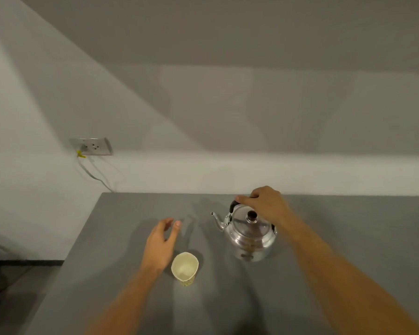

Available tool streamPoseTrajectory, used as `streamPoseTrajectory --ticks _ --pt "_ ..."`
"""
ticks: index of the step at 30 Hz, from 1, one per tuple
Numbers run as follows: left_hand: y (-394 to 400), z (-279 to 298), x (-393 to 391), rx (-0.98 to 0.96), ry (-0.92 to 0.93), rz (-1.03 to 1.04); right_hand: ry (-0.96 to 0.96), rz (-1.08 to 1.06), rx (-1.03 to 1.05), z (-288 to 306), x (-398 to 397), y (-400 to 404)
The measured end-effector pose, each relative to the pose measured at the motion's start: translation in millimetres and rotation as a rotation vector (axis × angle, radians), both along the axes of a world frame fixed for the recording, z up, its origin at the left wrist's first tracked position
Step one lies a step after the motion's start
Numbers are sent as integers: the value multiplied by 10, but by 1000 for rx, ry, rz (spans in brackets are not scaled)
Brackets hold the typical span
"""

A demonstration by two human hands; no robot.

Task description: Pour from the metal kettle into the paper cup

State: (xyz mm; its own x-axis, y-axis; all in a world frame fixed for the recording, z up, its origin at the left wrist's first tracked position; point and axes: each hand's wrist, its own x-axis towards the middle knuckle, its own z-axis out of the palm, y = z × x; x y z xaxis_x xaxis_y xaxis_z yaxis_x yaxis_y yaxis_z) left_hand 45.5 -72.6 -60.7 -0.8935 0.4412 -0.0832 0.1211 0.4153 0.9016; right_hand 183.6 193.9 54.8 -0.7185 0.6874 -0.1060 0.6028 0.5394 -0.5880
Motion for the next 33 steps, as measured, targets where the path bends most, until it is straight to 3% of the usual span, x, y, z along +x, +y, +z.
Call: streamPoseTrajectory --ticks 16,26,33 --pt "908 286 -716 -54 51 -59 16 -95 -127 -306 -797 1086" --pt "995 293 -648 -71 37 -75 -4 -44 -128 -439 -875 1191" --pt "839 505 -491 -71 75 -94 7 7 -17 -195 -726 1050"
